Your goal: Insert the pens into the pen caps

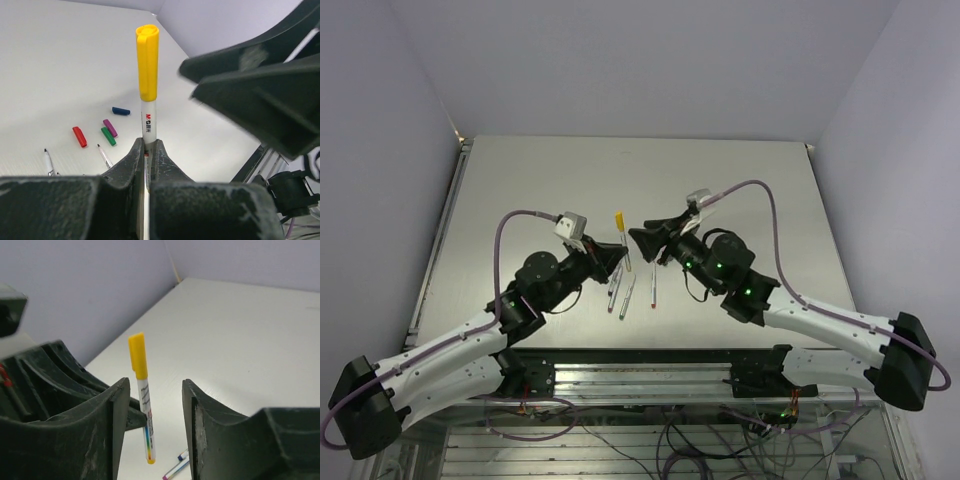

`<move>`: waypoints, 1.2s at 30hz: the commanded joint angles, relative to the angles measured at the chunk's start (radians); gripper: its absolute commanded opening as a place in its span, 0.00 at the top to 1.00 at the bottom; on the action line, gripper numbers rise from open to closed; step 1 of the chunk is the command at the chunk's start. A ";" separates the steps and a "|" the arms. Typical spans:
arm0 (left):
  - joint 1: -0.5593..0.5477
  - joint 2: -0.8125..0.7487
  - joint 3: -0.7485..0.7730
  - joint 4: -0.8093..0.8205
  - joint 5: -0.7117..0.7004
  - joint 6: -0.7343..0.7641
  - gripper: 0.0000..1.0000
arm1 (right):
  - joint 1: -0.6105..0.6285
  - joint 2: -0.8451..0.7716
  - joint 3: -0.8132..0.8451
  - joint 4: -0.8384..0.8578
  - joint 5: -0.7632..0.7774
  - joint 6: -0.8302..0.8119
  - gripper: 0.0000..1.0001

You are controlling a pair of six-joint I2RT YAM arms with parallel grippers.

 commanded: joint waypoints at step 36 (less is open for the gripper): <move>0.004 0.044 0.072 0.092 0.326 0.072 0.93 | 0.000 -0.038 0.089 -0.138 -0.039 -0.039 0.86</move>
